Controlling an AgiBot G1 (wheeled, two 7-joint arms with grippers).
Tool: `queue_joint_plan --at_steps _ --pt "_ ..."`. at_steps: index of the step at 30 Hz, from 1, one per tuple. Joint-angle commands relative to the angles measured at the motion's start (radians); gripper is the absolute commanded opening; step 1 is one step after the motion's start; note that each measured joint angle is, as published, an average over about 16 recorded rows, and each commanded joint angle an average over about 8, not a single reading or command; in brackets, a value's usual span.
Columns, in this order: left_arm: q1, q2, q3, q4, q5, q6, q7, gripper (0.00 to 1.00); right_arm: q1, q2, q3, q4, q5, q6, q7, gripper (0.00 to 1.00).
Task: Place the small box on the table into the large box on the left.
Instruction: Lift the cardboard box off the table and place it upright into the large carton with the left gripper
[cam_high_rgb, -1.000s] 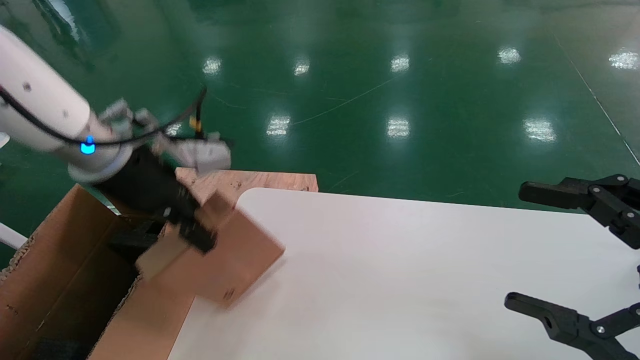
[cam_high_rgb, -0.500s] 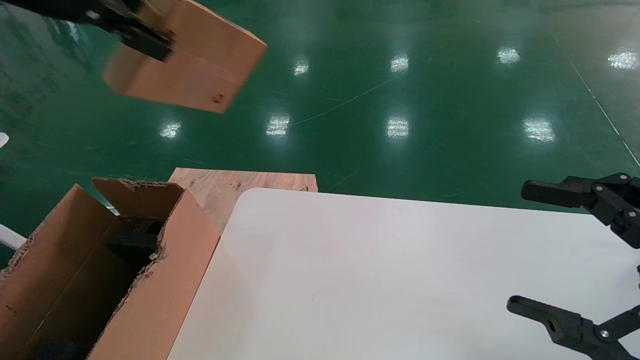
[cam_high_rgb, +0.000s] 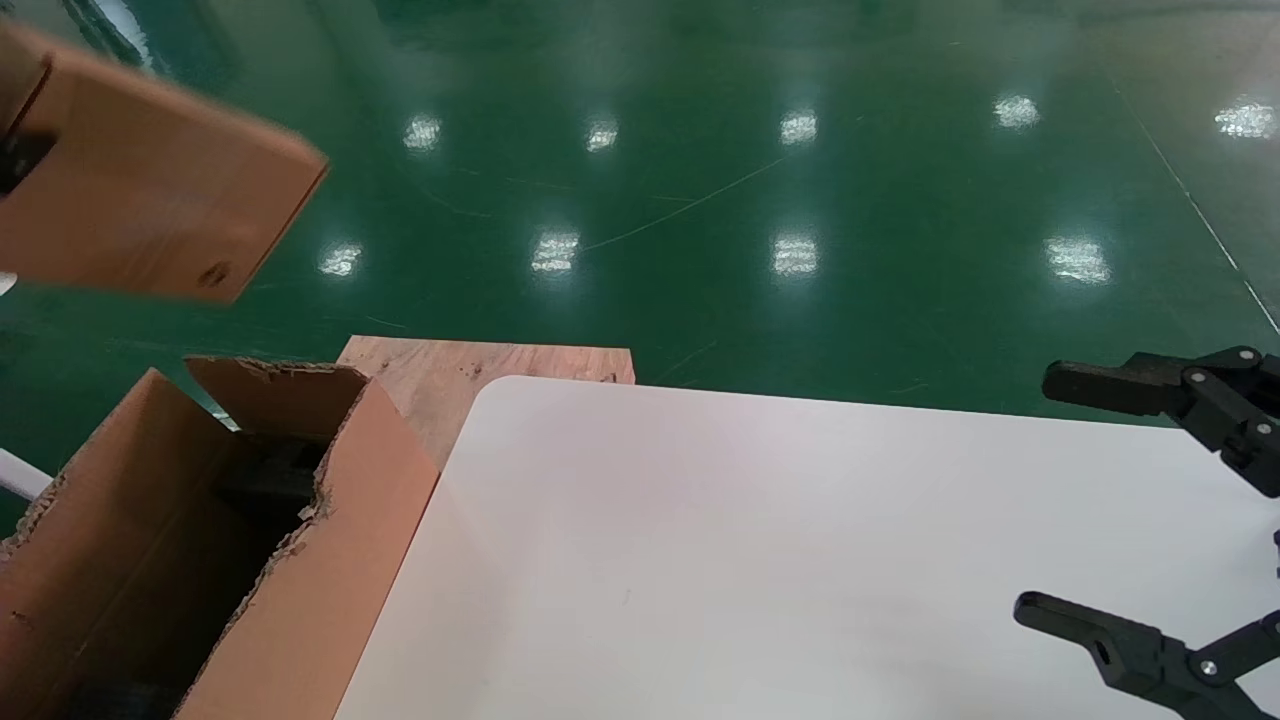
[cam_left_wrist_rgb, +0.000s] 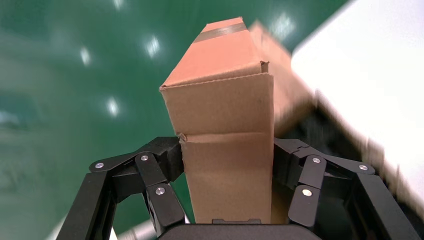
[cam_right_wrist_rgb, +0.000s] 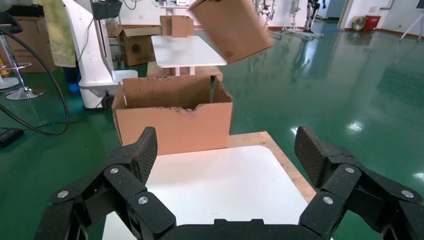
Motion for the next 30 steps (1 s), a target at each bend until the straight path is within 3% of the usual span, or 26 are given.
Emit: queue_joint_plan --at_steps 1,8,18,30 --pt "-0.018 -0.029 0.022 0.012 0.033 0.027 0.030 0.00 0.000 0.000 0.000 0.000 0.000 0.000 0.000 1.00" --pt "-0.033 -0.111 0.193 -0.040 0.006 0.037 -0.026 0.00 0.000 0.000 0.000 0.000 0.000 0.000 0.000 1.00" --pt "-0.050 -0.128 0.349 -0.120 -0.080 0.035 -0.205 0.00 0.000 0.000 0.000 0.000 0.000 0.000 0.000 1.00" --pt "-0.027 -0.153 0.427 -0.274 -0.021 0.012 -0.413 0.00 0.000 0.000 -0.001 0.000 0.000 0.000 0.000 1.00"
